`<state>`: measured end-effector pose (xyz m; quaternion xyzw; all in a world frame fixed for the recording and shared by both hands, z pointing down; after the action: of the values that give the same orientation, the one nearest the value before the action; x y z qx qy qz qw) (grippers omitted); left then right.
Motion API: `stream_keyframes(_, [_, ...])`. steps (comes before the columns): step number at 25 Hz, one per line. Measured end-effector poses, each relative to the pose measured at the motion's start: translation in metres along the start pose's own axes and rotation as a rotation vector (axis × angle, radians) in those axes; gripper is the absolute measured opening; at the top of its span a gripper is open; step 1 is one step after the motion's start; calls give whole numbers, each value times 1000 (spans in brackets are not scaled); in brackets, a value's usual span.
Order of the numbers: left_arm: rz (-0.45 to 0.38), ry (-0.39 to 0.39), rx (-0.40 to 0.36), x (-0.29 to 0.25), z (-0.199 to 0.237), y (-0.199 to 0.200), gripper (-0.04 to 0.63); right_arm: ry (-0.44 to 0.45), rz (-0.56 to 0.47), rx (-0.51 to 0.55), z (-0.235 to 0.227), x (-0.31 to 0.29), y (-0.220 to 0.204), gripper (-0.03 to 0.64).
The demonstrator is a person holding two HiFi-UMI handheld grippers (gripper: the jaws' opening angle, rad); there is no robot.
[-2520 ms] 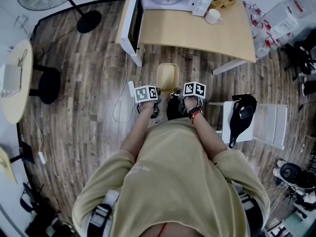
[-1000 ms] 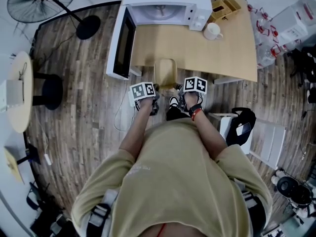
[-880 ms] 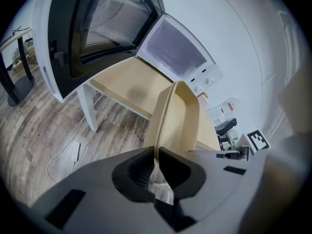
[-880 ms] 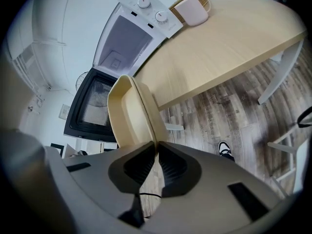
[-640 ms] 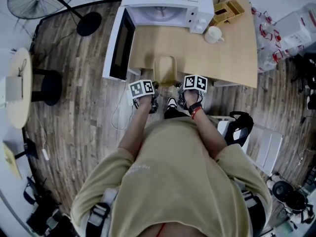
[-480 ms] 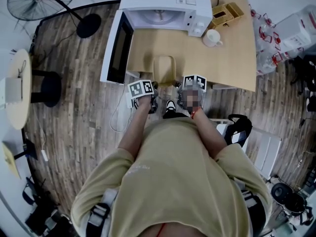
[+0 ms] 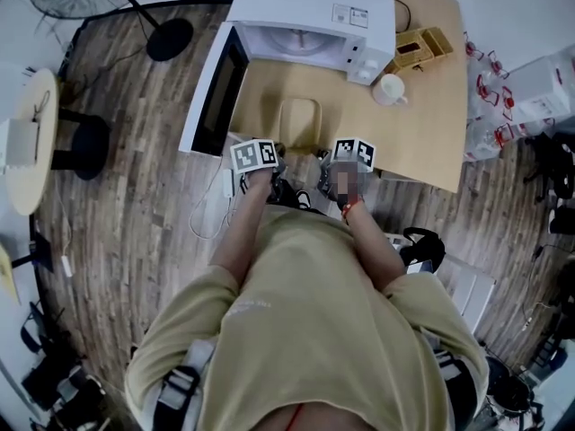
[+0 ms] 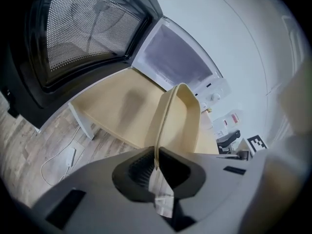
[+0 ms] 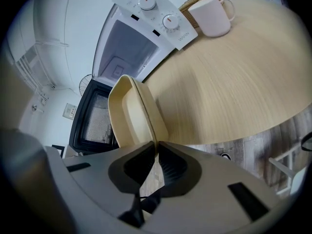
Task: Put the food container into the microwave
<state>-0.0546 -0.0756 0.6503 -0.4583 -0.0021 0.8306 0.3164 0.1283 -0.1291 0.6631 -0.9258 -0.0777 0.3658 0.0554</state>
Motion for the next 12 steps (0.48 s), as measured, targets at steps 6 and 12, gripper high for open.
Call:
stream_keyframes(6, [-14,6,29,-1,5,18,44,8,8,-1,11,-10,15,46])
stream_keyframes(12, [-14,7,16,-8,8,43,44,6,-4,-1,19,-23,36,46])
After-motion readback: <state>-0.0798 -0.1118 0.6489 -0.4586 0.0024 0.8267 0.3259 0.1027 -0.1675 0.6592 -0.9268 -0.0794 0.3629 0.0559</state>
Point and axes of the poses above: the fingertips, and each gripper's own axes: x backward along the fingers, z to its left, y out of its top, the point moved 7 cm from there along x, backward along the fingers, and after that the axes turned 1 degree about x, right-handed, at the moved point
